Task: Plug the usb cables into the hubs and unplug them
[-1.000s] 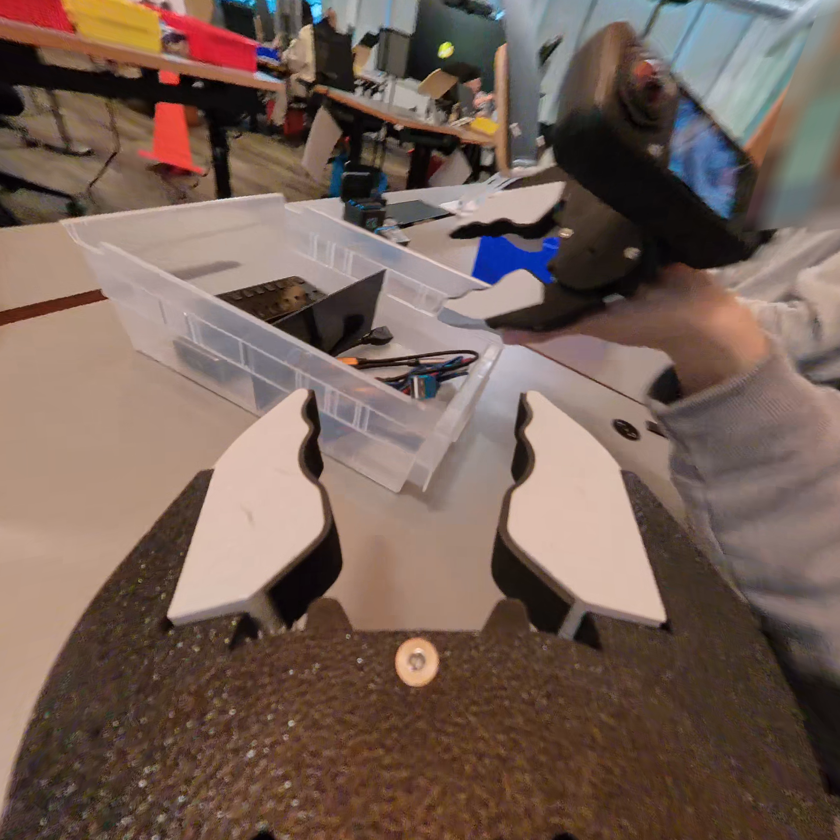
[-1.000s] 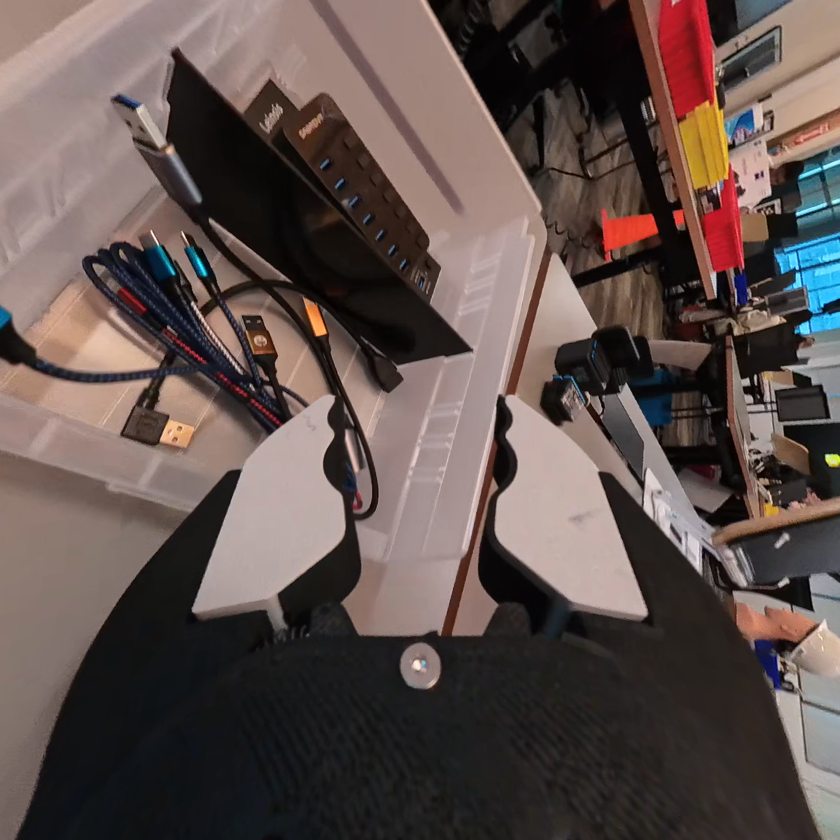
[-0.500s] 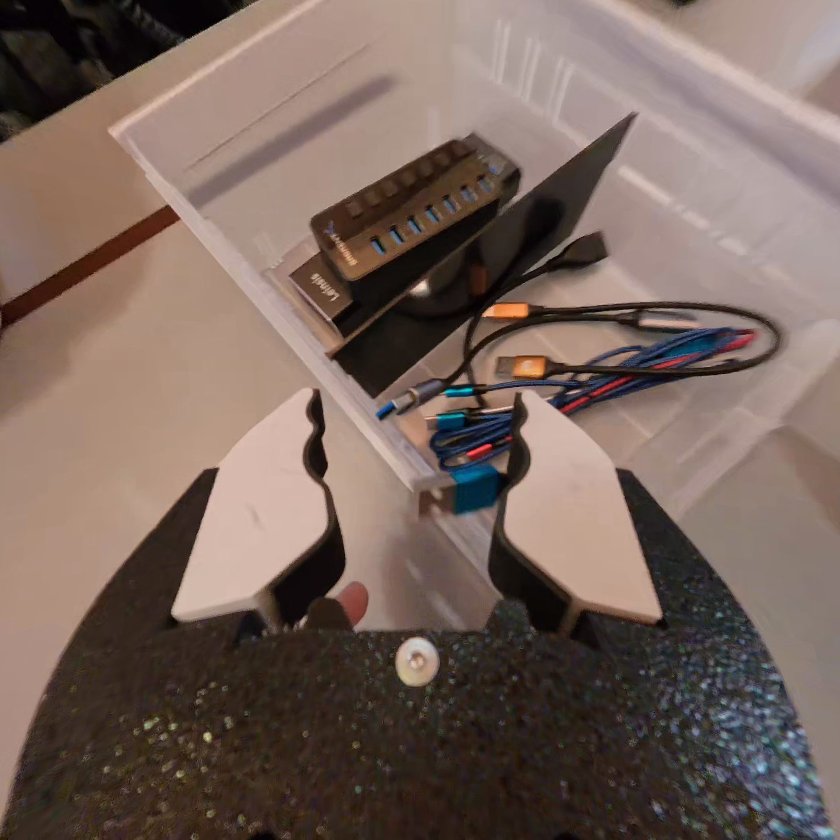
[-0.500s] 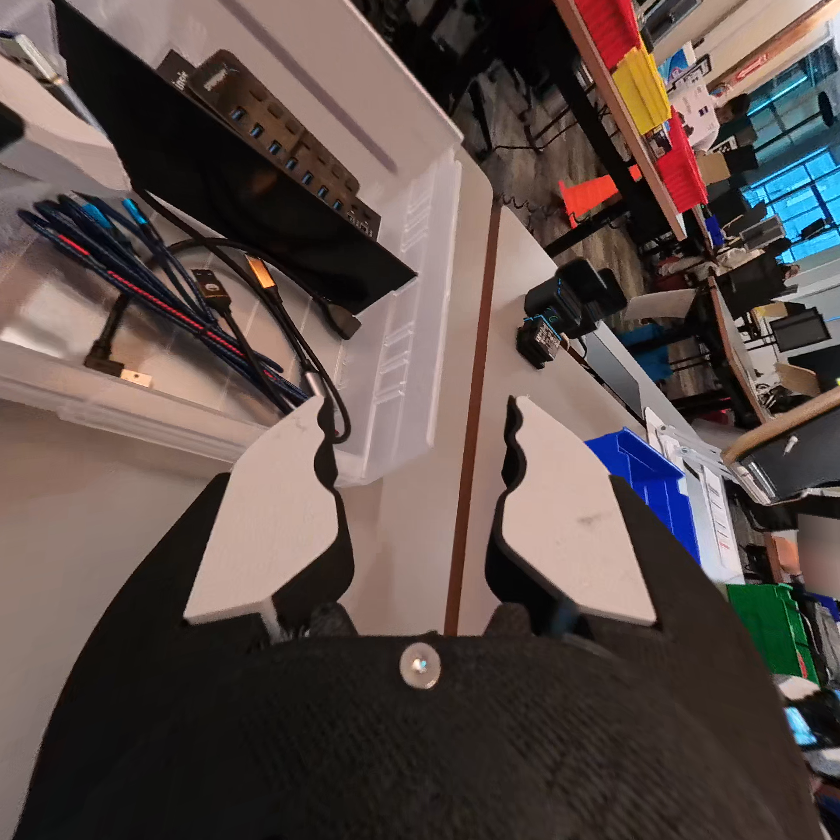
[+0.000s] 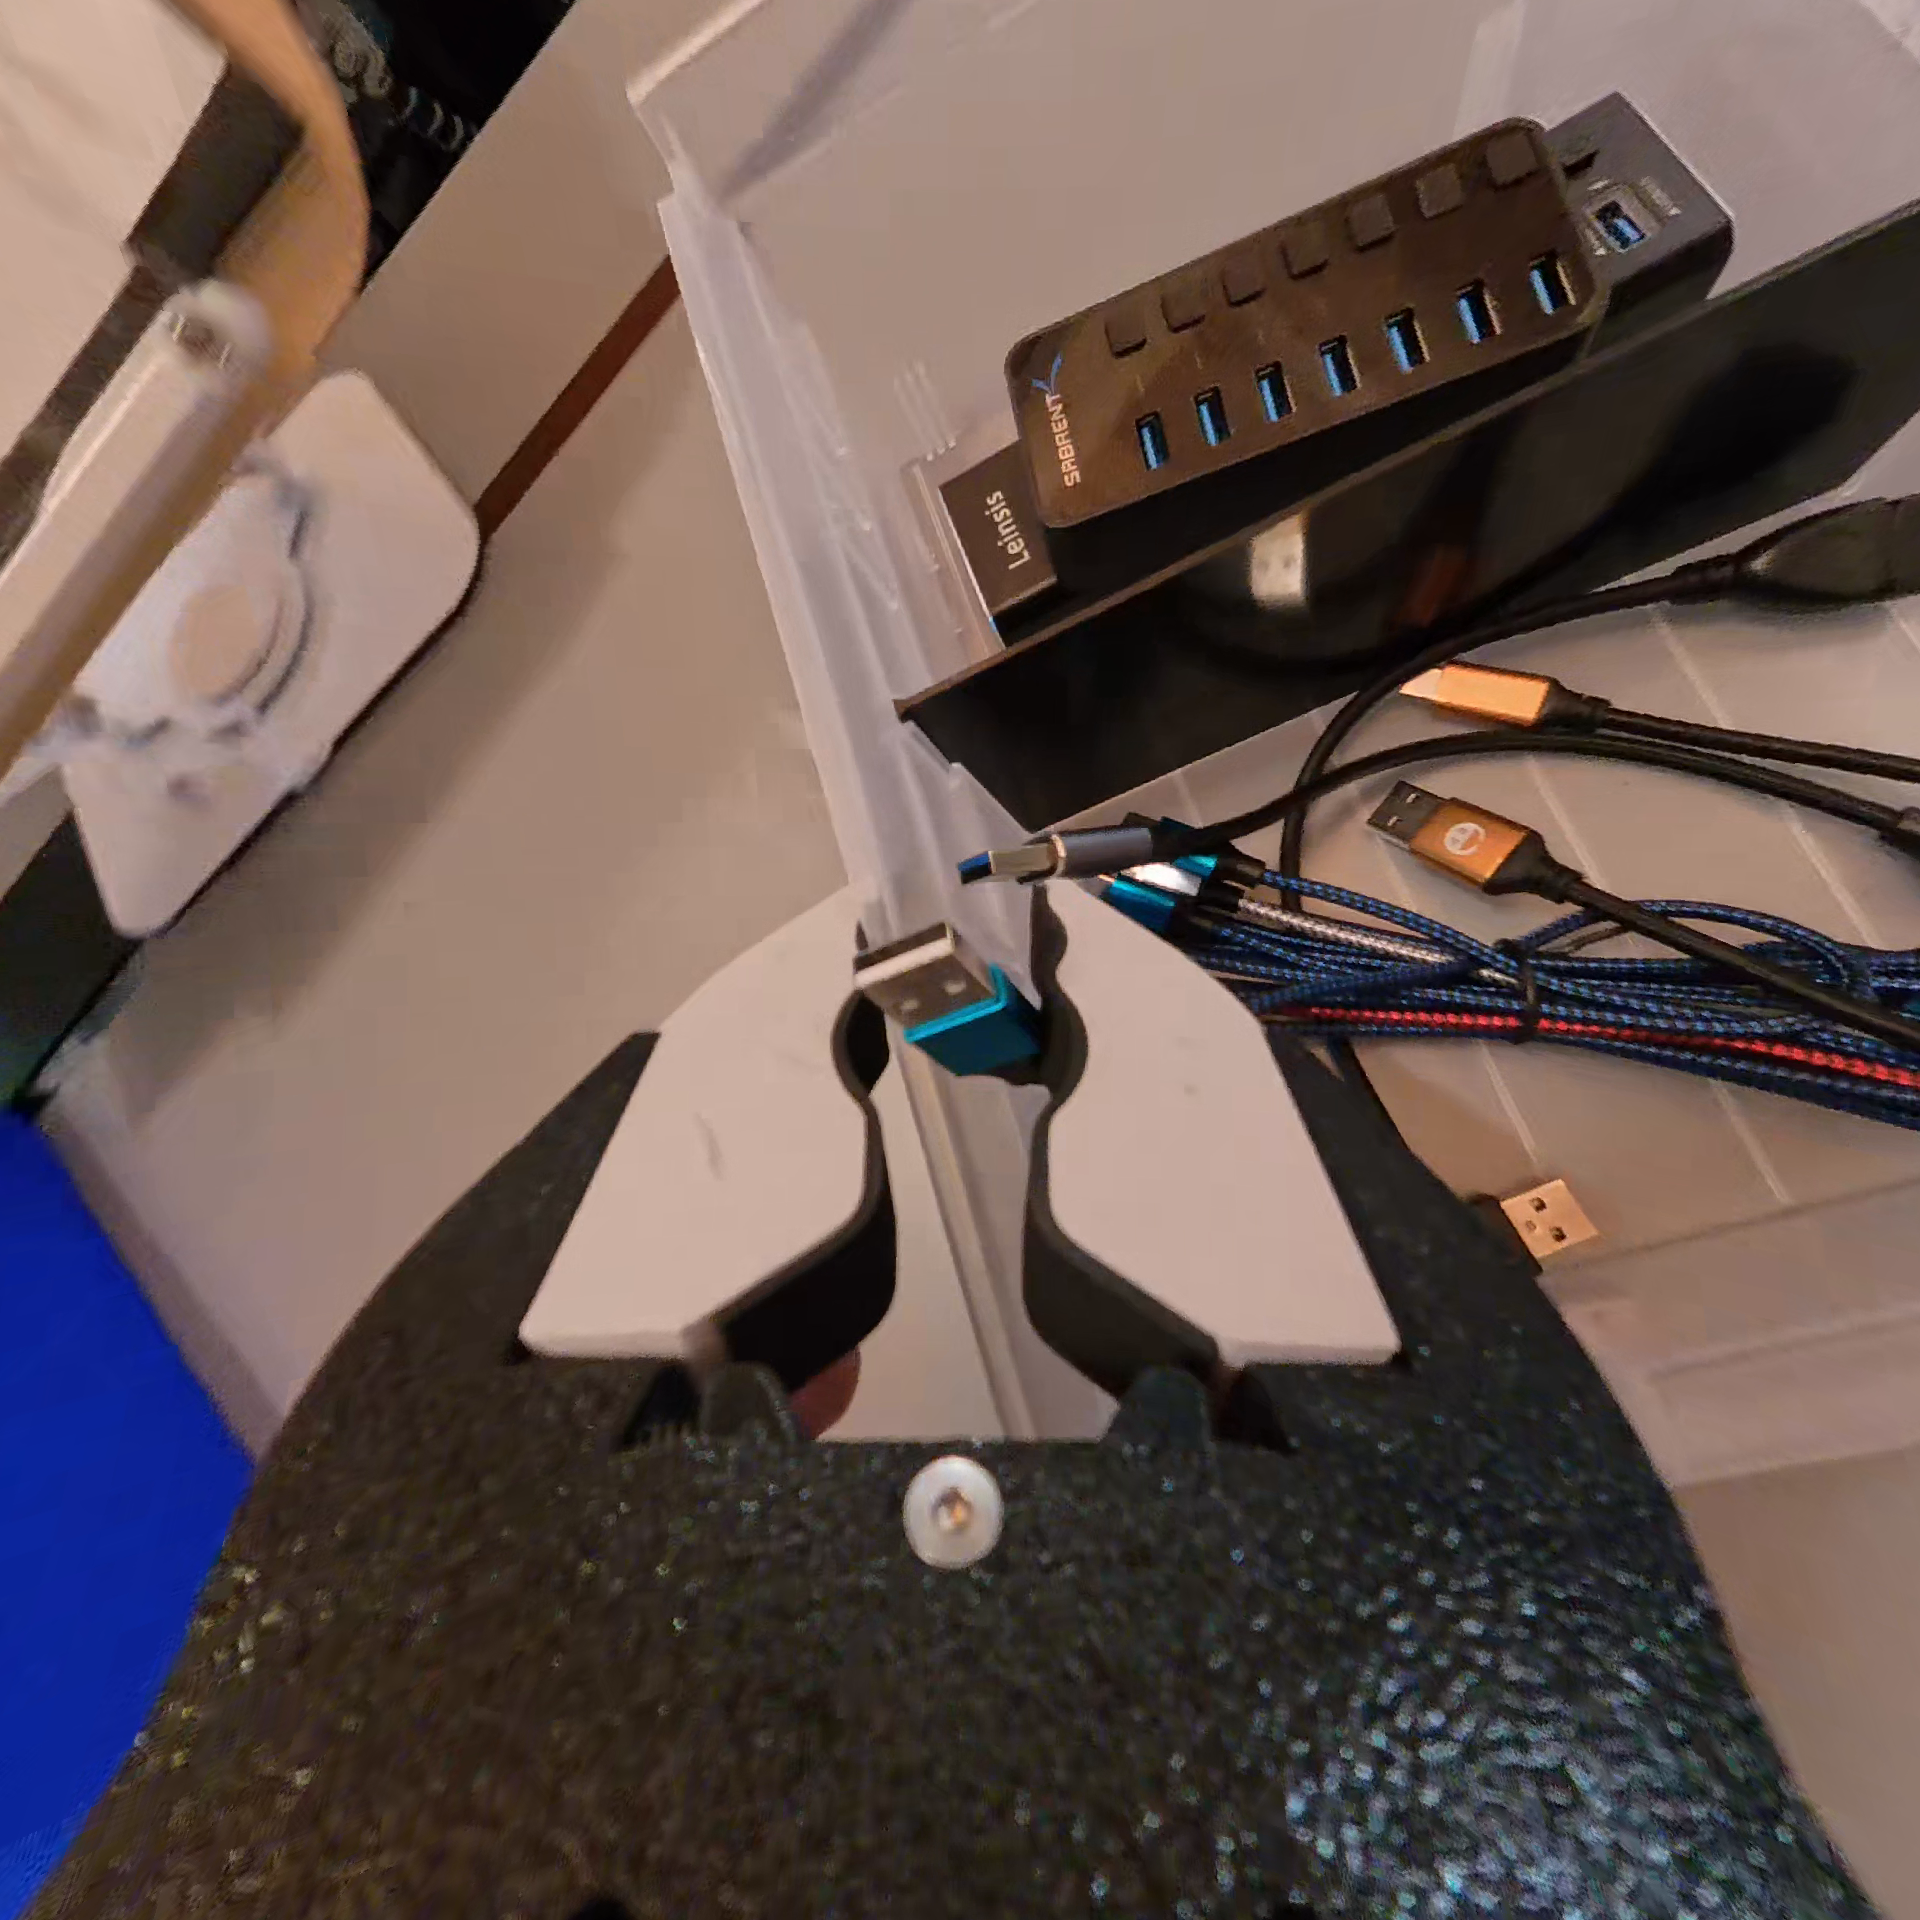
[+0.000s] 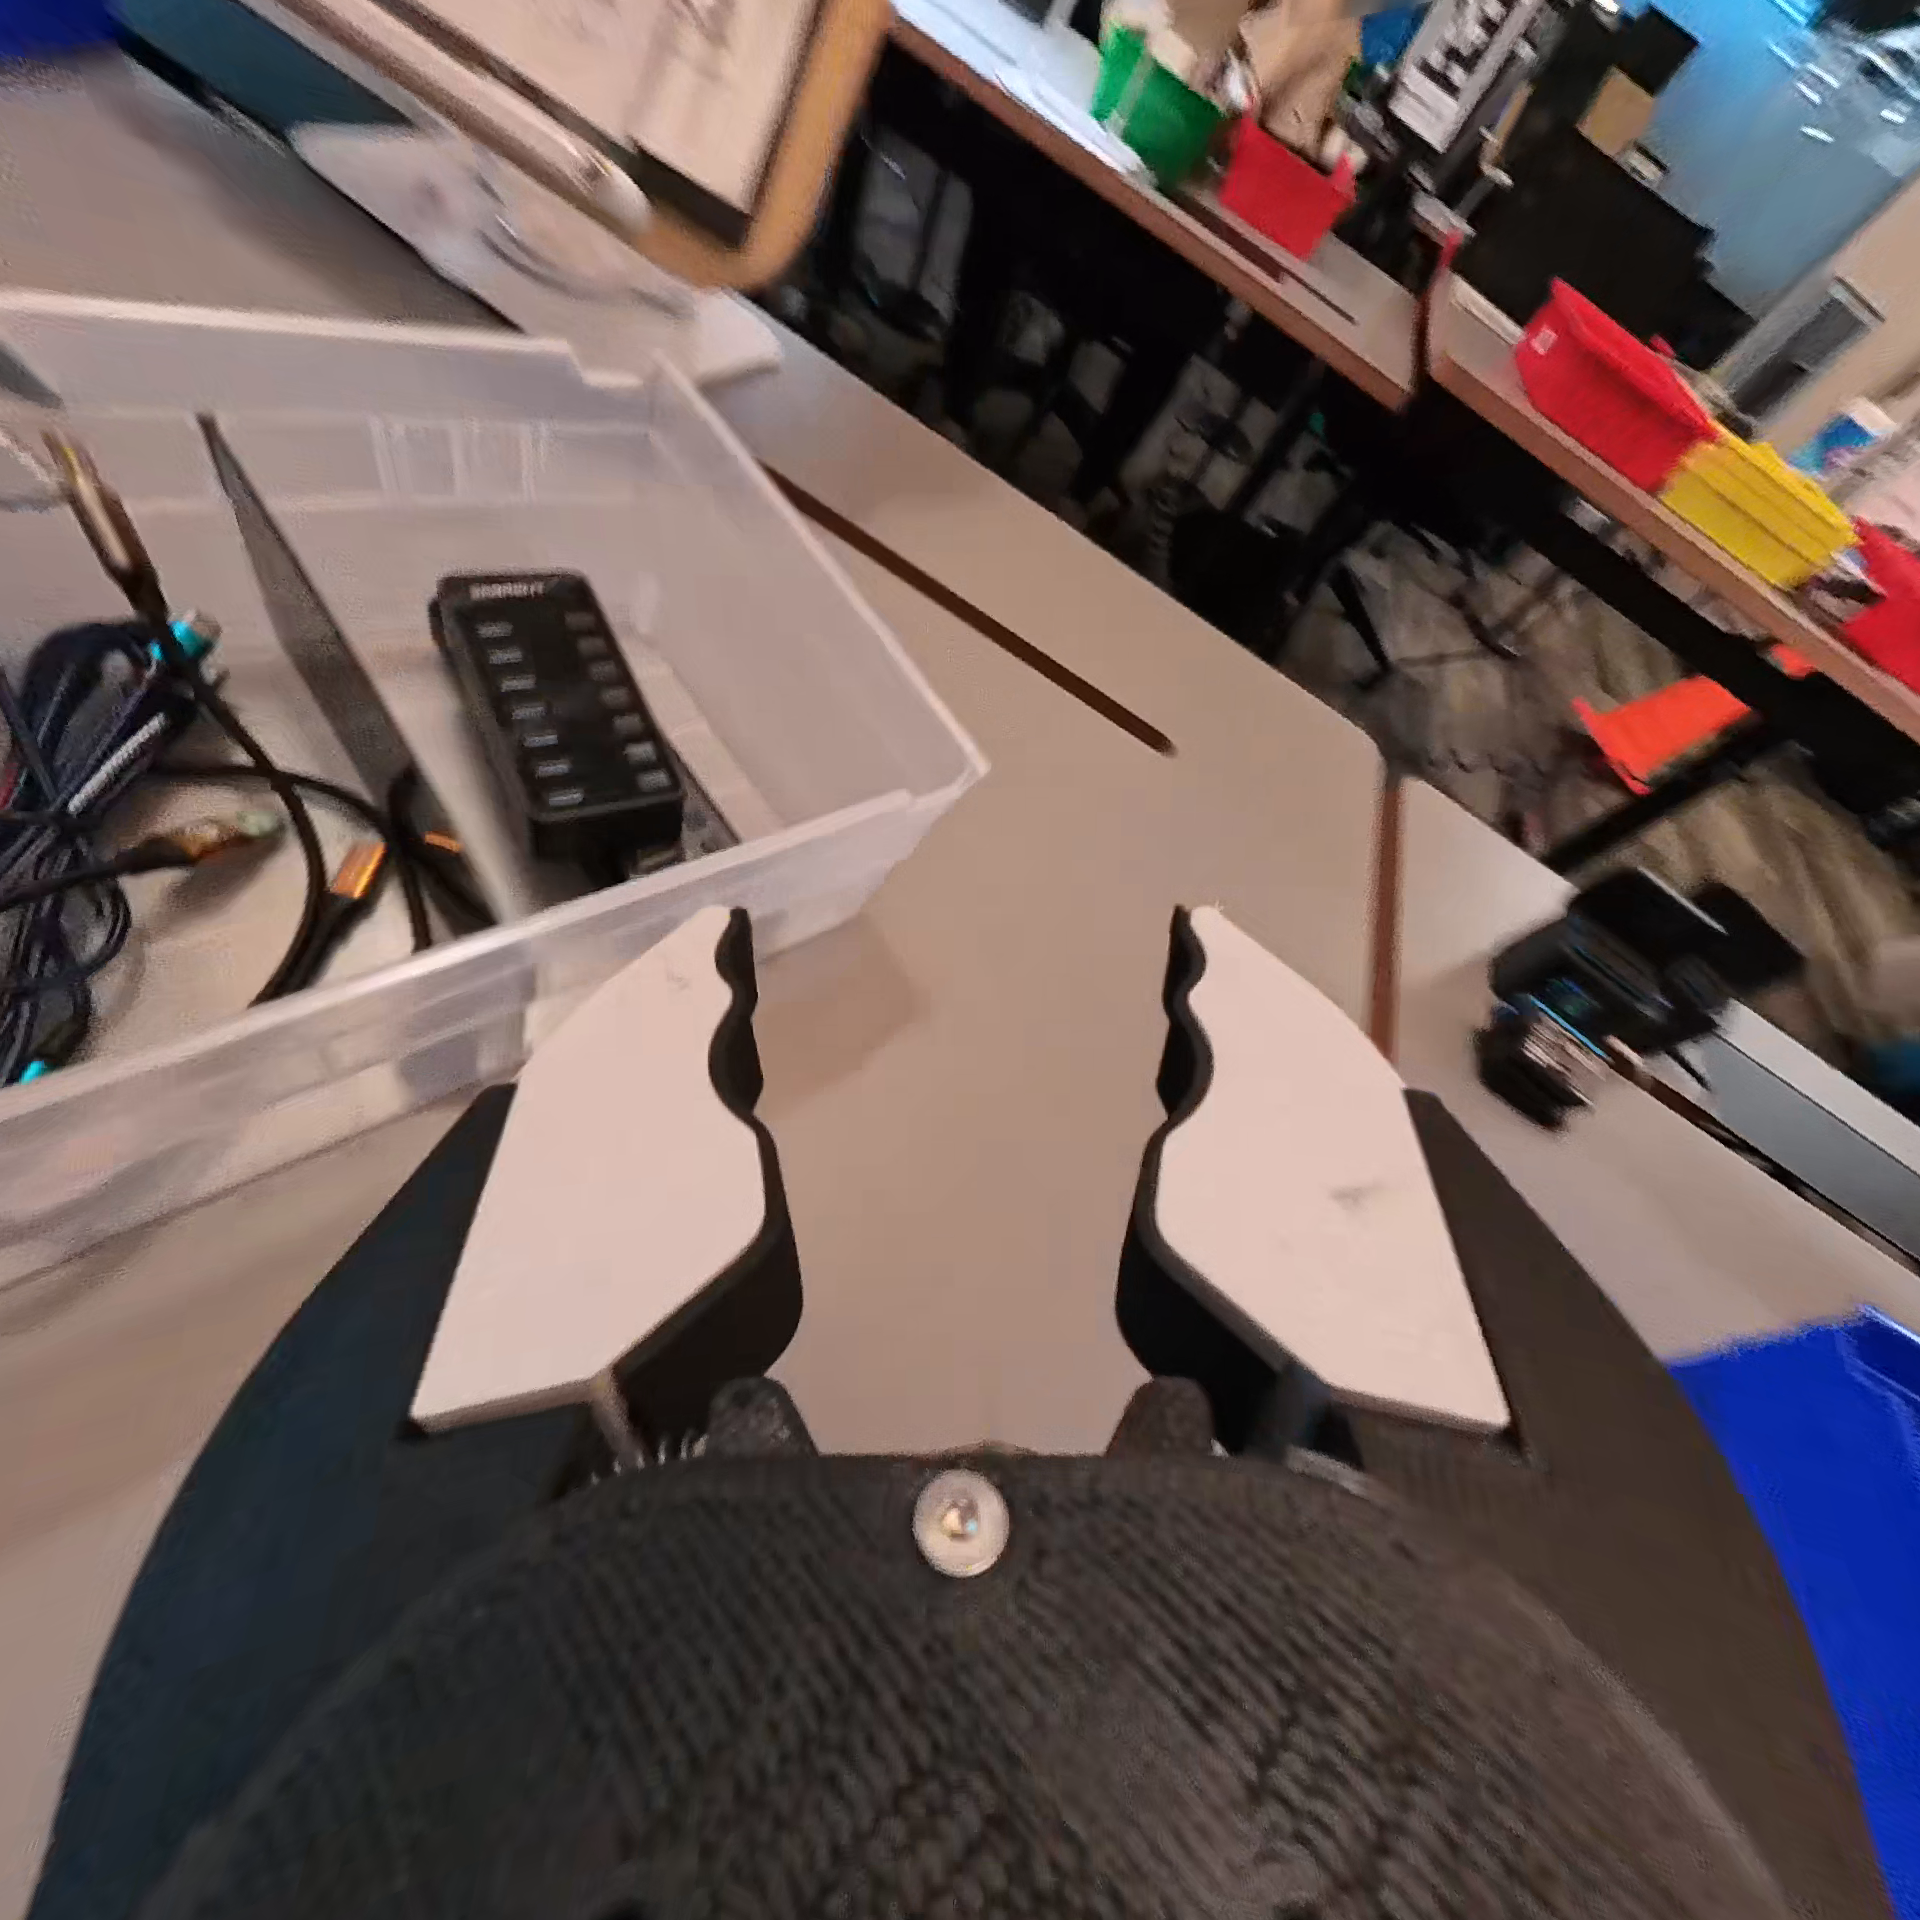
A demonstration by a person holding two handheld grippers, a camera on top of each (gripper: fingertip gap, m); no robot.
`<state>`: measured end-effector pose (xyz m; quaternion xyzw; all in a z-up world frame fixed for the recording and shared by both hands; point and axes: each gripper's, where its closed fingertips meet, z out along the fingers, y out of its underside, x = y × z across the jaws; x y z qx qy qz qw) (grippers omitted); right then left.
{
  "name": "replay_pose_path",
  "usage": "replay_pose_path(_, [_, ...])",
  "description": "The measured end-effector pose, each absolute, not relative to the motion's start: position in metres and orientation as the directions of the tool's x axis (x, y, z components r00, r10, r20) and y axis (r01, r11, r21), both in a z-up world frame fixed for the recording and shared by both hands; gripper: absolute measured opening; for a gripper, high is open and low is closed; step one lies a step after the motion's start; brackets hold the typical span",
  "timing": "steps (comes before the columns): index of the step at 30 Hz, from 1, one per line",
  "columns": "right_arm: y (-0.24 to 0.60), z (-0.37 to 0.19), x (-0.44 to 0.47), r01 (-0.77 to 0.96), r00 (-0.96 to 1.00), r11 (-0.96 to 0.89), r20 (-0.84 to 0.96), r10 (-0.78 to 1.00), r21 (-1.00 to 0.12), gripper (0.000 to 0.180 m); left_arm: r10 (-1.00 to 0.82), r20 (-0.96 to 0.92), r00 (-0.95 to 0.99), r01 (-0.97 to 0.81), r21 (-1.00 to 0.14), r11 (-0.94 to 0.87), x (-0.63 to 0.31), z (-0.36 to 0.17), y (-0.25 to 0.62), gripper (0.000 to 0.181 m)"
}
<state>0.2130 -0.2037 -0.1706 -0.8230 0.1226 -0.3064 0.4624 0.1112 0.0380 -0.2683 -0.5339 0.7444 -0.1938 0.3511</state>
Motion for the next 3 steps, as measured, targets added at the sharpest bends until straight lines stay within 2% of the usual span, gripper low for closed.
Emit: replay_pose_path(3, [-0.156,-0.161,0.176,0.102,0.868,-0.437,0.295,-0.400,-0.894,0.079,-0.935,-0.315,-0.164,-0.663,-0.667,0.341,0.041,-0.268,0.065,0.025])
